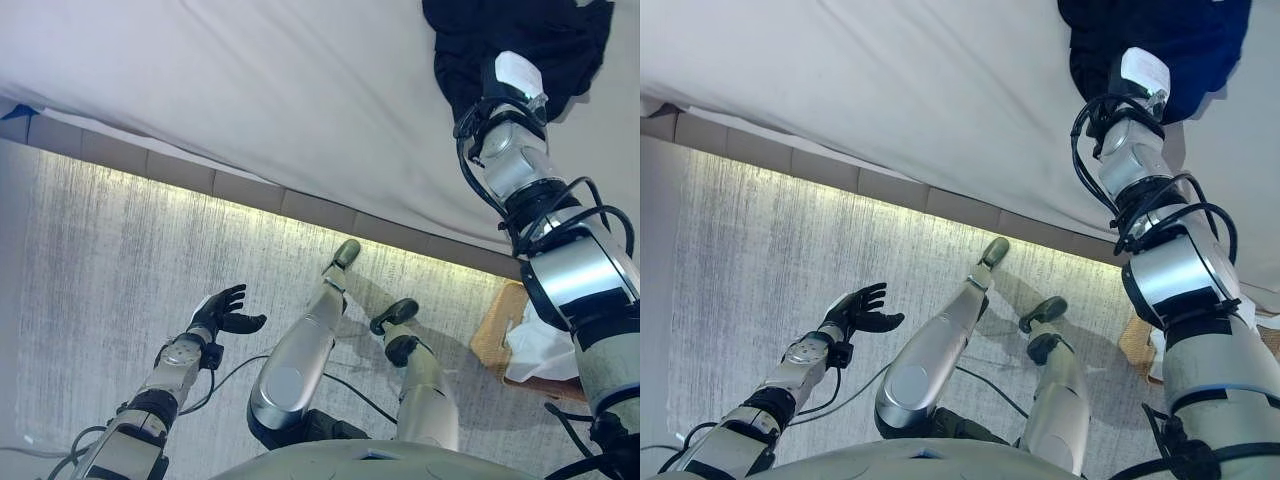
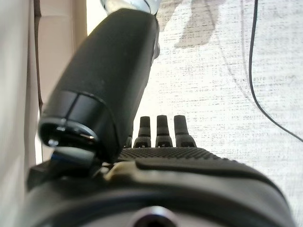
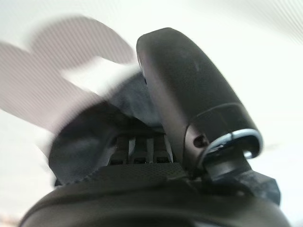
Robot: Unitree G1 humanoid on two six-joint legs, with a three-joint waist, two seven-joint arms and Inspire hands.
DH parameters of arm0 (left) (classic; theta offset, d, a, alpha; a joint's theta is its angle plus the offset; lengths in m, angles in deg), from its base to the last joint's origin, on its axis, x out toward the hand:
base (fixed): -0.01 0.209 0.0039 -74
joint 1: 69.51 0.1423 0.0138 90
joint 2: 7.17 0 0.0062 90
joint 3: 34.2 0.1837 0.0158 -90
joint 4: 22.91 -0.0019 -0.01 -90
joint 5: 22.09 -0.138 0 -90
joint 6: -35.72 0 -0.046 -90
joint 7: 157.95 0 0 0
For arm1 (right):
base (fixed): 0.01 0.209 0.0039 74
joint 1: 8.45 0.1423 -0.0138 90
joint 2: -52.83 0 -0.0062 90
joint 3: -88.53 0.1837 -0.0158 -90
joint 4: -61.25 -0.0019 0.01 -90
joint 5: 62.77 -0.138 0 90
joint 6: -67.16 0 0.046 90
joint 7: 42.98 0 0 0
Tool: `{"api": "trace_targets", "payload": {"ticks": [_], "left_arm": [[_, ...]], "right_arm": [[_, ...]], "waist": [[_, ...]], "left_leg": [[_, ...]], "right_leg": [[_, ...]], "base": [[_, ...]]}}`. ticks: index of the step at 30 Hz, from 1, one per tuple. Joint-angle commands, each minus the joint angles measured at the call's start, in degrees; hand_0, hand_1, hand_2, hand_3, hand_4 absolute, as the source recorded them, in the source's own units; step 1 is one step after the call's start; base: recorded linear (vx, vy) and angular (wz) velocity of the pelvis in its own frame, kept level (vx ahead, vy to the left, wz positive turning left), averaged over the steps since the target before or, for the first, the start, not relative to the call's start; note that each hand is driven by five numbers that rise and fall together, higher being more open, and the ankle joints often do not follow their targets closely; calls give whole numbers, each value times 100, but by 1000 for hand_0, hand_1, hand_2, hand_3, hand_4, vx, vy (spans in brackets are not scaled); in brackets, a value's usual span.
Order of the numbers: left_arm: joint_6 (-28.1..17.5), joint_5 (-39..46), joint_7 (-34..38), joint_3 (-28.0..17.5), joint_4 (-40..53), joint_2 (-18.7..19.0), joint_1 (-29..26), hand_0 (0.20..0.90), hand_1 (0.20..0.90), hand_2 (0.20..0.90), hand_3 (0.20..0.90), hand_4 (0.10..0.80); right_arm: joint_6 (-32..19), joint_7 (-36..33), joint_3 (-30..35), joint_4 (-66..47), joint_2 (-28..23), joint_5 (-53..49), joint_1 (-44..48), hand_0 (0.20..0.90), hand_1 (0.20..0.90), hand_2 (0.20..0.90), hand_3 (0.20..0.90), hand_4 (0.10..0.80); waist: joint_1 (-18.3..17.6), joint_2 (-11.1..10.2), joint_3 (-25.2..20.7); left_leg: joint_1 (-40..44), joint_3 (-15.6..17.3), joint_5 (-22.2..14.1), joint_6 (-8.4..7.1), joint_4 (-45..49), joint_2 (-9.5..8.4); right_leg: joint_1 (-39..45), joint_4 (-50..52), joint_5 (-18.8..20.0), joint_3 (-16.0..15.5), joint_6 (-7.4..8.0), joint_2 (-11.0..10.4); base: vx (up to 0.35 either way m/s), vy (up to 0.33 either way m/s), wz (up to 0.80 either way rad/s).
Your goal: Pick up the clothes from the bed and place them into the basket
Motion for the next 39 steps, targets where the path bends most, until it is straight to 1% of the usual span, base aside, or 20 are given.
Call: {"api": "trace_targets", "payload": {"ticks": [1,2,3,4,7,8,9,12,16,18,20,21,22,23,27,32,35,37,38,39], "left_arm": [[-225,188,-18,116,124,368,481,900,900,900,900,800],[-195,199,-15,130,195,410,483,900,900,900,900,800],[-152,170,-7,124,265,448,495,900,900,900,900,800],[-137,162,-7,122,279,456,501,900,900,900,900,800],[-71,120,32,148,353,521,533,900,900,900,900,800],[-65,113,71,160,332,552,548,900,900,900,900,800],[-78,103,92,146,314,552,567,900,900,900,900,800],[-124,23,185,66,222,548,636,900,900,900,900,800],[-159,-86,238,-120,61,554,720,900,900,900,900,800],[-26,-214,222,-280,-28,544,715,900,900,900,900,800],[43,-323,208,-331,-69,562,732,900,900,900,900,800],[150,-415,184,-372,-117,555,773,900,900,900,900,800],[176,-486,169,-389,-135,552,800,900,900,900,900,800],[204,-572,161,-379,-185,547,848,900,900,900,900,800],[426,-1126,23,-363,-573,424,988,900,900,900,900,800],[432,-1449,41,-227,-1043,140,867,900,900,900,900,800],[362,-1498,58,-199,-1143,37,799,900,900,900,900,800],[364,-1503,56,-191,-1229,-46,705,900,900,900,900,800],[380,-1563,60,-199,-1327,-107,638,900,900,900,900,800],[389,-1603,55,-194,-1358,-116,612,900,900,900,900,800]], "right_arm": [[606,914,-449,322,-561,-166,155,900,900,900,900,800],[588,922,-436,419,-570,-170,151,900,900,900,900,800],[509,786,-405,469,-575,-165,166,300,300,300,200,100],[498,735,-405,477,-575,-196,172,300,300,300,200,100],[233,175,-338,432,-547,-508,214,300,300,300,200,100],[-49,-367,-306,278,-563,-625,279,300,300,300,200,100],[-173,-636,-303,128,-582,-594,319,300,300,300,200,100],[-474,-1450,-309,-647,-733,-675,406,300,300,300,200,100],[-760,-2155,-68,-1947,-1072,-845,334,300,300,300,200,100],[-775,-2200,295,-2760,-1328,-741,187,300,300,300,200,100],[-881,-2311,531,-3159,-1520,-567,30,300,300,300,200,100],[-894,-2258,690,-3494,-1703,-518,-121,300,300,300,200,100],[-901,-2260,776,-3630,-1777,-500,-220,300,300,300,200,100],[-896,-2226,934,-3853,-1908,-478,-377,300,300,300,200,100],[-879,-1964,1478,-4600,-2450,-716,-1069,300,300,300,200,100],[-984,-1970,2064,-4995,-2817,-821,-1697,300,300,300,200,100],[-975,-2125,2351,-5177,-2896,-956,-1950,300,300,300,200,100],[-1017,-2249,2649,-5349,-2950,-1028,-2225,300,300,300,200,100],[-1067,-2312,2862,-5451,-3018,-1077,-2447,300,300,300,200,100],[-1072,-2290,2969,-5491,-3040,-1085,-2573,300,300,300,200,100]], "waist": [[198,0,-78],[223,10,-78],[247,12,-78],[252,13,-78],[256,-21,-78],[226,-60,-78],[205,-86,-78],[84,-222,-78],[-130,-393,-78],[-285,-476,-78],[-395,-537,-147],[-514,-598,-351],[-553,-617,-431],[-654,-638,-590],[-1119,-752,-1381],[-1652,-685,-2098],[-1834,-650,-2308],[-2033,-601,-2455],[-2224,-570,-2547],[-2264,-567,-2575]], "left_leg": [[-32,435,-212,390,-142,-8],[-84,387,-211,391,-114,-27],[-152,340,-228,389,-55,-47],[-166,331,-231,390,-41,-49],[-210,275,-250,395,-15,-38],[-153,233,-264,388,-43,-8],[-109,218,-276,386,-65,11],[170,250,-323,361,-212,125],[745,401,-388,330,-456,280],[1265,552,-441,297,-627,369],[1628,658,-478,271,-781,423],[1856,740,-500,240,-901,466],[1958,777,-505,225,-959,492],[2065,854,-376,219,-1052,520],[2835,1215,-359,106,-1520,663],[3332,1600,-238,-3,-1972,758],[3463,1711,-236,-17,-2065,778],[3565,1863,-257,-47,-2110,819],[3633,1970,-279,-65,-2131,839],[3659,2009,-291,-71,-2136,847]], "right_leg": [[67,410,-13,17,95,-8],[12,469,-41,-2,77,11],[-46,535,-71,-19,62,34],[-58,552,-76,-22,59,37],[-104,566,-56,-39,76,99],[-73,540,-19,-11,88,152],[-37,517,4,7,97,172],[193,351,93,109,135,273],[653,92,106,328,141,397],[1092,-129,102,508,147,459],[1428,-370,102,613,147,536],[1655,-599,87,676,139,609],[1755,-693,83,698,132,641],[1894,-924,198,674,90,702],[2500,-1527,240,1042,71,914],[2807,-1814,245,1437,31,1031],[2846,-1889,254,1551,9,1059],[2881,-1961,271,1656,-3,1073],[2902,-2045,308,1786,-4,1094],[2914,-2078,323,1834,-6,1103]], "base": [[-18,-89,12],[-15,-102,10],[-16,-96,9],[-20,-96,13],[-31,-105,10],[-44,-130,4],[-53,-146,0],[-57,-119,-10],[-51,-107,-25],[-13,-102,-33],[10,-115,-33],[30,-104,-26],[-22,-63,-21],[-3,-44,-23],[41,-60,-38],[-8,-41,-52],[-44,-50,-40],[-81,-82,-34],[-69,-86,-45],[-74,-112,-41]]}}
